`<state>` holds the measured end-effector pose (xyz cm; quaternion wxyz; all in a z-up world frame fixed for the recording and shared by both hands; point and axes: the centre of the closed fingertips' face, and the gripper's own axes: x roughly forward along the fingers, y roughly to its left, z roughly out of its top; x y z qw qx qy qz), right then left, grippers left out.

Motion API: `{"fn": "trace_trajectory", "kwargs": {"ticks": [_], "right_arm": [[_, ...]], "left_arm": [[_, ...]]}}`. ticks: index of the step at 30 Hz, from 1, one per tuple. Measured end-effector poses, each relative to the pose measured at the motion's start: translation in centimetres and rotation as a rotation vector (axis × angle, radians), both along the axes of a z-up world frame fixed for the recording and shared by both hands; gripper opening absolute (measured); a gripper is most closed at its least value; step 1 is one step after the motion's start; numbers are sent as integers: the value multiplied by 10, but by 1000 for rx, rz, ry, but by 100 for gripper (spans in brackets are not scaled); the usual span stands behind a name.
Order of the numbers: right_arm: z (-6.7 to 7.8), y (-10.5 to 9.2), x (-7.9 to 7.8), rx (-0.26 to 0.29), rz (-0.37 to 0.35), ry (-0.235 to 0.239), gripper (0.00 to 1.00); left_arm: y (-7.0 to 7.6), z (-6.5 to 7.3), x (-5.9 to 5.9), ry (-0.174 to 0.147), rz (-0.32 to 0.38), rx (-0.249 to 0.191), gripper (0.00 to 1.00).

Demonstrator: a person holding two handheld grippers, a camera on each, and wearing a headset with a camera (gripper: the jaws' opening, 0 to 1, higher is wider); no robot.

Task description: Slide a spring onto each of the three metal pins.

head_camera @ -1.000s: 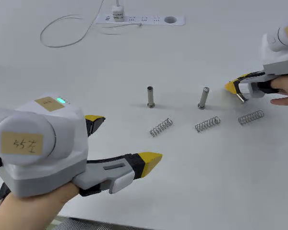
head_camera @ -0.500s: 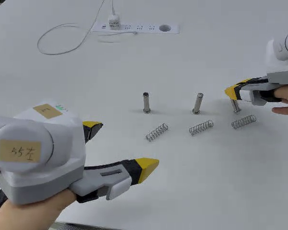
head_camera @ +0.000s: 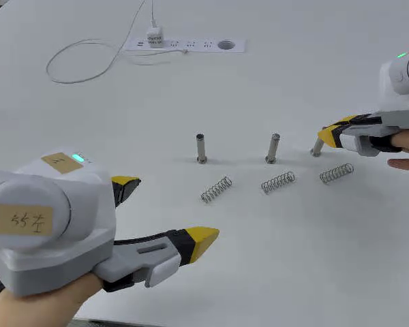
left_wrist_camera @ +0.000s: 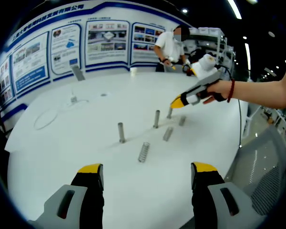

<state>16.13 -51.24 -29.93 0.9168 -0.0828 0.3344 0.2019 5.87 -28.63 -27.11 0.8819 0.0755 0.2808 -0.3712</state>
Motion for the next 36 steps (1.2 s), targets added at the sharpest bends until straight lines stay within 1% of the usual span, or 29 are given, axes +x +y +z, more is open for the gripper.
{"fn": "trace_trajectory", "kwargs": {"ticks": [4, 19, 36], "right_arm": [[0, -1, -2, -18, 10, -1, 9], [-1, -4, -3, -8, -5, 9, 9], [-2, -8, -14, -19, -20, 34, 9]], "left_arm": [[-1, 1, -1, -4, -4, 0, 76], [0, 2, -1, -8, -4, 4, 76], [0, 1, -1, -5, -1, 6, 75]]}}
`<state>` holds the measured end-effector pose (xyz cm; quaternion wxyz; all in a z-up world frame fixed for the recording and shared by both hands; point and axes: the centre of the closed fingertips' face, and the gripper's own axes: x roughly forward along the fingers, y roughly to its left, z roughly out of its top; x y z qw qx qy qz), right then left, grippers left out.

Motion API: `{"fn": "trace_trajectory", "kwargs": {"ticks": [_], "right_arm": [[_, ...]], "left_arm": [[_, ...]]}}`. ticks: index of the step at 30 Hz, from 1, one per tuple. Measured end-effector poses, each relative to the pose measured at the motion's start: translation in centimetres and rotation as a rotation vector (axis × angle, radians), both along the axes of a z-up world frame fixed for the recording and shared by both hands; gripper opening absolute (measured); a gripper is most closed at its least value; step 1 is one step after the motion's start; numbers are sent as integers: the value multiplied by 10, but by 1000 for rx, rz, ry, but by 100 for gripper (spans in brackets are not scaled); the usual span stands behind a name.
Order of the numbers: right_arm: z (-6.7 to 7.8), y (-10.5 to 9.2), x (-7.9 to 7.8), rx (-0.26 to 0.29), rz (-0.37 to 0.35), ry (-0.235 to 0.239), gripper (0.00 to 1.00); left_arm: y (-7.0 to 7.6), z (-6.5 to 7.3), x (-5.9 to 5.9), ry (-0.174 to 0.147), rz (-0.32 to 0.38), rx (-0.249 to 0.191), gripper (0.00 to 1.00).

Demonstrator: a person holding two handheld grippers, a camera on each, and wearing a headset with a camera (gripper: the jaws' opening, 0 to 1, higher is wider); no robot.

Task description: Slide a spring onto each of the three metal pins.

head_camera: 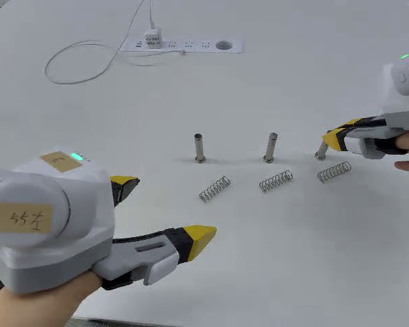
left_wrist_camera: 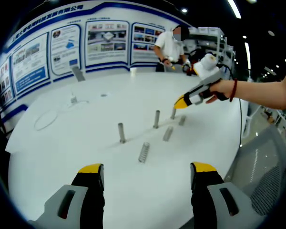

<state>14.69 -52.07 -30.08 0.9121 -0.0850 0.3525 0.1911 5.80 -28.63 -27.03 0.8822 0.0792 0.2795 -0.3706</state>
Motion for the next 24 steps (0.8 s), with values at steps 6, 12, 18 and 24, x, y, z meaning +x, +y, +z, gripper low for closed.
{"fn": "trace_trajectory", "kwargs": {"ticks": [6, 12, 18, 24], "right_arm": [[0, 1, -3, 3, -6, 6, 9], [1, 2, -5, 6, -15, 12, 9], [1, 3, -6, 15, -20, 17, 9], [0, 3, -6, 20, -22, 27, 9]], "left_arm": [[-2, 1, 0, 0, -6, -3, 75], [-3, -1, -1, 4, -14, 0, 74], [-3, -1, -1, 4, -15, 5, 73], [-2, -1, -1, 2, -14, 8, 74]]}}
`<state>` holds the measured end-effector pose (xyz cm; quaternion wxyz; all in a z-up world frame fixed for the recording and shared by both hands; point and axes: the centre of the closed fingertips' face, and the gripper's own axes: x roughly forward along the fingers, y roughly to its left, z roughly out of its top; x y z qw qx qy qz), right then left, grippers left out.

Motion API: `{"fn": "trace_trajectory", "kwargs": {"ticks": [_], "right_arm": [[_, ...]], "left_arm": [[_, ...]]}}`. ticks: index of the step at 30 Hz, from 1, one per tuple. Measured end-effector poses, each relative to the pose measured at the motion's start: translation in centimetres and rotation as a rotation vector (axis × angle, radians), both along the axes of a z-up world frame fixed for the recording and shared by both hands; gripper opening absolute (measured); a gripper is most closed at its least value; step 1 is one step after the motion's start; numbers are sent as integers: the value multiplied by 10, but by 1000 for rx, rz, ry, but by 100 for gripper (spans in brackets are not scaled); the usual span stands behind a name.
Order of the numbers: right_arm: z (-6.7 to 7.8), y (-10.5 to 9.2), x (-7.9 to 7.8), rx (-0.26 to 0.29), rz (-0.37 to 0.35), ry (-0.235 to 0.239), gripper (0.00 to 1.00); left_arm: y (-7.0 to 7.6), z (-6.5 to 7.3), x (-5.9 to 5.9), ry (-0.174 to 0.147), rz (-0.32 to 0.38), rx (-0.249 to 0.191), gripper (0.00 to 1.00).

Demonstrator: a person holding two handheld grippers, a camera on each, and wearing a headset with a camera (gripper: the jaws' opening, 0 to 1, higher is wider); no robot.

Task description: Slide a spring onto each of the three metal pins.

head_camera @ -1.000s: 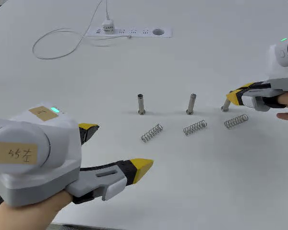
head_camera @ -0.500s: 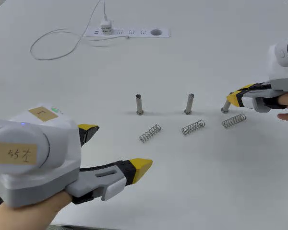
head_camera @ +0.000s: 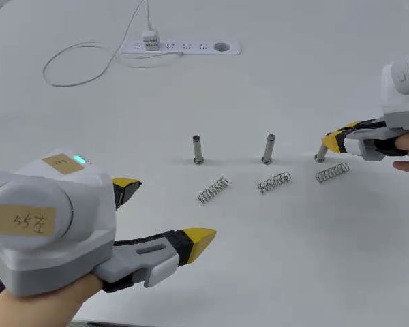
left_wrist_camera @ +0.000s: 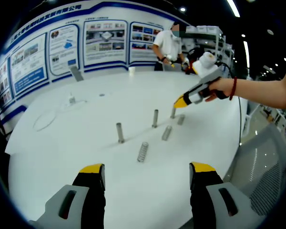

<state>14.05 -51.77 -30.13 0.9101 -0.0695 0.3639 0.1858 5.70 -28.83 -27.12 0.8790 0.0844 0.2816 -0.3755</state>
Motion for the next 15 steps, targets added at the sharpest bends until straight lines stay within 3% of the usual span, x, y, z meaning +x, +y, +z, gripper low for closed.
{"fn": "trace_trajectory", "kwargs": {"ticks": [6, 15], "right_arm": [[-2, -1, -2, 2, -8, 16, 9], [-1, -1, -5, 33, -13, -2, 19]], "left_arm": [[1, -1, -1, 1, -3, 6, 74], [0, 0, 0, -2, -5, 7, 73]]}}
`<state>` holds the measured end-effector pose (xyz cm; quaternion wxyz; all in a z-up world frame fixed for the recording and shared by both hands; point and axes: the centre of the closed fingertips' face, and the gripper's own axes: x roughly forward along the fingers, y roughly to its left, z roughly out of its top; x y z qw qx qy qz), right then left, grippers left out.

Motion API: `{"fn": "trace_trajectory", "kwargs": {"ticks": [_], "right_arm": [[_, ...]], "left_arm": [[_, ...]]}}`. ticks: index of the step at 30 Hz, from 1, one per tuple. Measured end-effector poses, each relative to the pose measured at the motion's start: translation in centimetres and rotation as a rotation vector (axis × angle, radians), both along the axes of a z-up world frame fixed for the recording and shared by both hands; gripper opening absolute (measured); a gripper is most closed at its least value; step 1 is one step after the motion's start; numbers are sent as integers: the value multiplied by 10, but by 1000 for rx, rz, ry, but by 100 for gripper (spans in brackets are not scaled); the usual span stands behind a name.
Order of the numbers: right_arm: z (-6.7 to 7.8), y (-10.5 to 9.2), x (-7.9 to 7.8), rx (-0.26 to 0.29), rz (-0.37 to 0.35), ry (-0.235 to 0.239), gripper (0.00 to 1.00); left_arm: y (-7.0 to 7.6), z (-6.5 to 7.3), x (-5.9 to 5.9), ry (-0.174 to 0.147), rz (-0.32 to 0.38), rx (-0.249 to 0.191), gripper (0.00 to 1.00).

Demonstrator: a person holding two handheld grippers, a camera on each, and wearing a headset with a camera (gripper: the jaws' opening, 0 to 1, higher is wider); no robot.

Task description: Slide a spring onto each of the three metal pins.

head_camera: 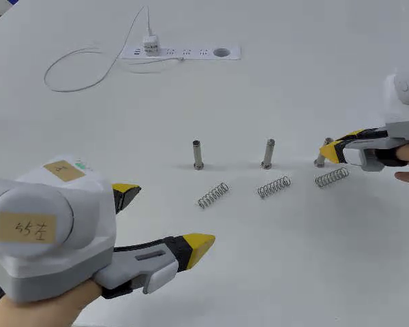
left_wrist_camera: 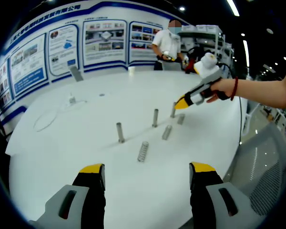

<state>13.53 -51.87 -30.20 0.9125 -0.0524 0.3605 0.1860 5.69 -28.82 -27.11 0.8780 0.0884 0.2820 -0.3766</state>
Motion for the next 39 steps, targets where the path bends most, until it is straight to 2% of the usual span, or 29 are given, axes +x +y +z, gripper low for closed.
{"fn": "trace_trajectory", "kwargs": {"ticks": [5, 10, 15, 23, 26, 31, 35, 39], "right_arm": [[6, 0, 0, 9, 9, -25, 23], [17, 4, -2, 43, 24, -65, 29], [24, 6, -8, 65, 31, -84, 34], [32, 7, -17, 82, 42, -104, 37], [34, 7, -20, 84, 45, -108, 38], [37, 8, -25, 95, 47, -118, 39], [38, 10, -29, 97, 58, -123, 40], [37, 12, -31, 110, 68, -133, 41]], "left_arm": [[0, 0, 1, -7, -3, 7, 73], [2, -3, 3, -25, -10, 47, 72], [1, -4, 6, -27, -10, 39, 69], [-2, -8, 18, -35, -19, 38, 62], [-4, -10, 24, -41, -30, 55, 58], [-10, -14, 29, -38, -41, 50, 53], [-14, -20, 31, -29, -55, 69, 49], [-18, -27, 33, -8, -68, 75, 46]]}}
